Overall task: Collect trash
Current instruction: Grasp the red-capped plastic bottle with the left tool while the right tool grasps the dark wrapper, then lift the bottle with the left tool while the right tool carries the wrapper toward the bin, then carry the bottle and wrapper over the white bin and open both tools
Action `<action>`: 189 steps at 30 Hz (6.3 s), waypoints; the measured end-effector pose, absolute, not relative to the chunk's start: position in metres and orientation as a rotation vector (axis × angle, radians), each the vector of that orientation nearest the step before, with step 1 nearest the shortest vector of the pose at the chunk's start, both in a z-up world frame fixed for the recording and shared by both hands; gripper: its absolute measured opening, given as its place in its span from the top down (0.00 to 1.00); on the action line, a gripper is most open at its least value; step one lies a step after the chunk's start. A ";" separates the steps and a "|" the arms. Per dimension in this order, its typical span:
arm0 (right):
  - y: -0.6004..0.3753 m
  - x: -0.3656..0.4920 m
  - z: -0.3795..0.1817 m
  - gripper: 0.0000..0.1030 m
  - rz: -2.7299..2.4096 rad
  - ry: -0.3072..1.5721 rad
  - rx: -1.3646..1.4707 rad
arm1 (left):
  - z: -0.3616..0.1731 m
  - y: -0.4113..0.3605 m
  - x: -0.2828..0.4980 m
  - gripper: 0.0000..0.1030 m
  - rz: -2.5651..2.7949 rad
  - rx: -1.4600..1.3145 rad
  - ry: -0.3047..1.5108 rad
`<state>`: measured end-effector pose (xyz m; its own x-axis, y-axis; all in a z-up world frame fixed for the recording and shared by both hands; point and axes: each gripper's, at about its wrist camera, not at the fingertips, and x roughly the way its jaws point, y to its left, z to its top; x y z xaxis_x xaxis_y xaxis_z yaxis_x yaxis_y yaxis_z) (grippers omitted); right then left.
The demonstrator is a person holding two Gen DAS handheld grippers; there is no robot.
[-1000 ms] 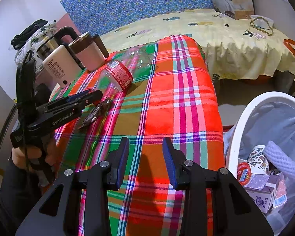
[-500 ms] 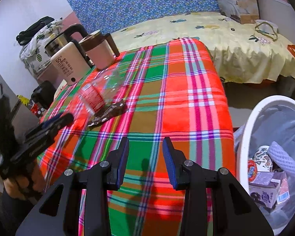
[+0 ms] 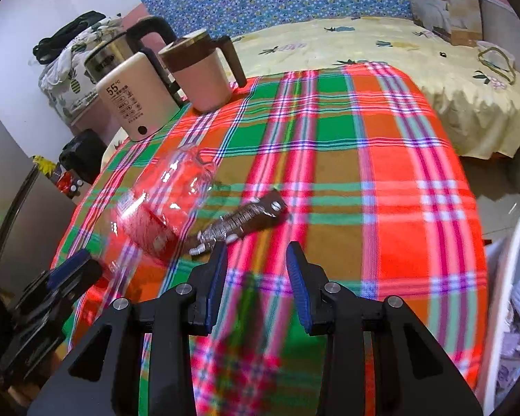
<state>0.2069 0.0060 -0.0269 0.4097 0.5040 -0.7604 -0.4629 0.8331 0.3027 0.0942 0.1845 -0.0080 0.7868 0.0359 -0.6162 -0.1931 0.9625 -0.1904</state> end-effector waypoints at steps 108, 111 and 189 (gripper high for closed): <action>-0.169 0.154 -0.005 0.87 0.452 0.826 0.248 | 0.012 -0.002 0.162 0.37 -0.054 -0.127 0.735; -0.172 0.154 -0.004 0.87 0.449 0.821 0.250 | 0.006 -0.001 0.171 0.37 -0.029 -0.117 0.756; -0.270 0.172 -0.027 0.87 0.220 0.835 0.355 | 0.007 -0.133 0.173 0.39 -0.344 -0.020 0.775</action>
<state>0.1720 -0.2704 -0.0274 0.6536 0.3267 -0.6827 -0.0515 0.9192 0.3905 0.1729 -0.1331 0.0065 0.6614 -0.3117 -0.6822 0.2974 0.9440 -0.1430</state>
